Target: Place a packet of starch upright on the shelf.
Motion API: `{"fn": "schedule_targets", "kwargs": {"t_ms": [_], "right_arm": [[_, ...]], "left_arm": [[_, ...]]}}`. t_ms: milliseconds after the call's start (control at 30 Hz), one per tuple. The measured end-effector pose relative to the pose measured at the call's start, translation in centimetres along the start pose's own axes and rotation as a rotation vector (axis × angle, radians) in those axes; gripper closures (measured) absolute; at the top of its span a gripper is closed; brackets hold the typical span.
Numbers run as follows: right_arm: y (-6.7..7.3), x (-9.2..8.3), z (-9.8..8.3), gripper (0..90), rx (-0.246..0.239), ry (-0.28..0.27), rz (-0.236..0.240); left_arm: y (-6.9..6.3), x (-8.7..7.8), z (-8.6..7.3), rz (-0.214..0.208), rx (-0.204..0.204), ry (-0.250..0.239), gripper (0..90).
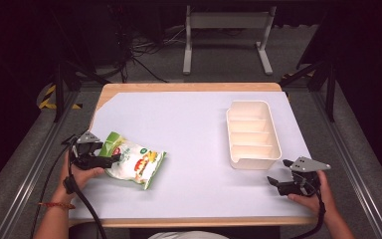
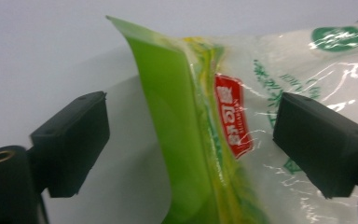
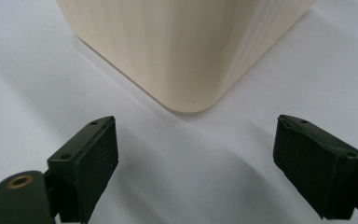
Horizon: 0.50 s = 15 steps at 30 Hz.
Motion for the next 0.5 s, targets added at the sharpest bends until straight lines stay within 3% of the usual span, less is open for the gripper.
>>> {"fn": "schedule_targets", "kwargs": {"t_ms": [67,167,300,400,500], "right_arm": [[0.0,0.0,0.0,14.0,0.0,0.003,-0.001],[0.1,0.1,-0.1,14.0,-0.013,0.01,-0.009],[0.2,0.1,-0.1,13.9,-0.03,0.016,-0.016],[0.2,0.2,-0.1,14.1,-0.038,0.016,-0.026],[0.1,0.1,0.0,14.2,-0.035,0.01,-0.027]], "left_arm": [[0.1,0.1,0.2,-0.019,0.01,0.033,16.7],[-0.3,0.3,0.5,-0.101,0.016,0.056,37.4],[-0.2,0.1,0.9,-0.103,0.043,0.085,55.1],[-0.7,0.2,0.8,-0.152,0.064,0.093,74.9],[-1.2,0.2,0.8,-0.155,0.071,0.102,87.8]]}}
Point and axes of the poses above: each handheld gripper's, and its own axes: x roughly forward along the jaws, z roughly out of its top, y roughly to its left, the point moved 7 cm from there along x, roughly forward along the jaws, and after that the axes turned 10 degrees about -z, right-handed, at the moved point
